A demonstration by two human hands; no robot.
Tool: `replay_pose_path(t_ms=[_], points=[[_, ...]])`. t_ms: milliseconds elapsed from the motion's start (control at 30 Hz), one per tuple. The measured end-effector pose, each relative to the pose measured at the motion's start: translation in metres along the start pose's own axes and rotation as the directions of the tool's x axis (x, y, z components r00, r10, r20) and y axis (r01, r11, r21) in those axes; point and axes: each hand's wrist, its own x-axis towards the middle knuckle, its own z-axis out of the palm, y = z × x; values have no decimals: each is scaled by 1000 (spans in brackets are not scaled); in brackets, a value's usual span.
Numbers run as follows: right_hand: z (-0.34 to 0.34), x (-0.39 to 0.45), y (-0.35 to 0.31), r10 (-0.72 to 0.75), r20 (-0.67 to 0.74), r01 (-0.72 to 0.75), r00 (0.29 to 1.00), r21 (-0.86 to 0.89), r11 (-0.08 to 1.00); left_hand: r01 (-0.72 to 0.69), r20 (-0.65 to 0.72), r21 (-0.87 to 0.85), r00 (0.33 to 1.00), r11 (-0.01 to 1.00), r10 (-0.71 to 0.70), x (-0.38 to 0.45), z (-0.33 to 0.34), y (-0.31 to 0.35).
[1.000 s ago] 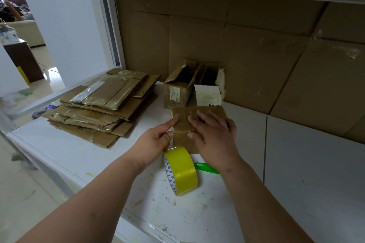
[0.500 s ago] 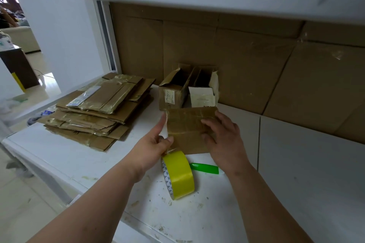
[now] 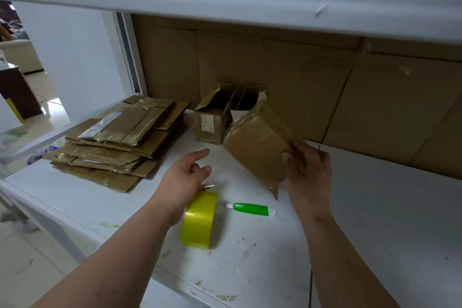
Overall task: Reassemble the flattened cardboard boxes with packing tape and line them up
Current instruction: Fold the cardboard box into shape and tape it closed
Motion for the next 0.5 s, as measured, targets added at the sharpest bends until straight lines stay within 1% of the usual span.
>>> replay_pose_path(t_ms=[67,133,167,200,233,267,300,367,433,467,500], points=[[-9,0,2,103,-39,-99,994,90,991,14,5,32,1000,999,-14,1,4,6],[-17,0,5,237,-71,-216,969,229,949,29,53,75,998,997,-33,3,10,13],[-20,2,8,332,-62,-298,941,307,904,24,87,122,996,992,-34,4,14,16],[-22,4,11,438,-20,-399,899,373,837,10,119,173,992,985,-31,5,19,19],[-24,6,13,530,49,-496,847,435,752,-8,151,215,988,977,-25,7,25,23],[-24,6,17,586,123,-564,801,482,670,-25,185,239,983,971,-21,8,32,27],[-25,6,20,620,182,-615,763,498,611,-40,223,250,975,967,-17,10,39,30],[-25,7,26,648,268,-686,713,453,569,-60,308,258,951,964,-24,11,55,37],[-26,5,28,662,330,-739,673,345,579,-59,361,248,932,967,-36,13,70,40],[-29,2,27,661,352,-748,663,299,592,-54,369,230,929,972,-35,14,77,40],[-30,1,30,656,344,-739,672,266,619,-53,371,213,928,976,-30,15,82,41]])
